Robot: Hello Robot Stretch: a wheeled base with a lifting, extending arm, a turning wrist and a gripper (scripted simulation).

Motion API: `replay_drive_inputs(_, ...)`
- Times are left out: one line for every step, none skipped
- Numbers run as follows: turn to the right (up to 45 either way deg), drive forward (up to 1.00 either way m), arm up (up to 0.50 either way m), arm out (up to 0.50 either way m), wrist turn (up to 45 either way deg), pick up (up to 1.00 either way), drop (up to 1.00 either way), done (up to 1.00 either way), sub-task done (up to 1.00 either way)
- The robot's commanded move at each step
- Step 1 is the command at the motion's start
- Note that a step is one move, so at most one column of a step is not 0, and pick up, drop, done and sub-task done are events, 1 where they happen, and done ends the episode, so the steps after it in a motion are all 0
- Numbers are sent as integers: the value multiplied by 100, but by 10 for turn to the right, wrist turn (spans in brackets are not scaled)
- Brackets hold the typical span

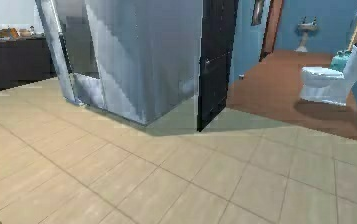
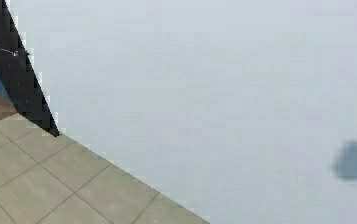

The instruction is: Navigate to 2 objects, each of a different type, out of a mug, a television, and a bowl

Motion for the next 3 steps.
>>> replay_drive_inputs(-420,0,0,0,0,0,0,0,0)
replay_drive_inputs(0,80,0,0,0,0,0,0,0)
replay_drive_inputs(-450,0,0,0,0,0,0,0,0)
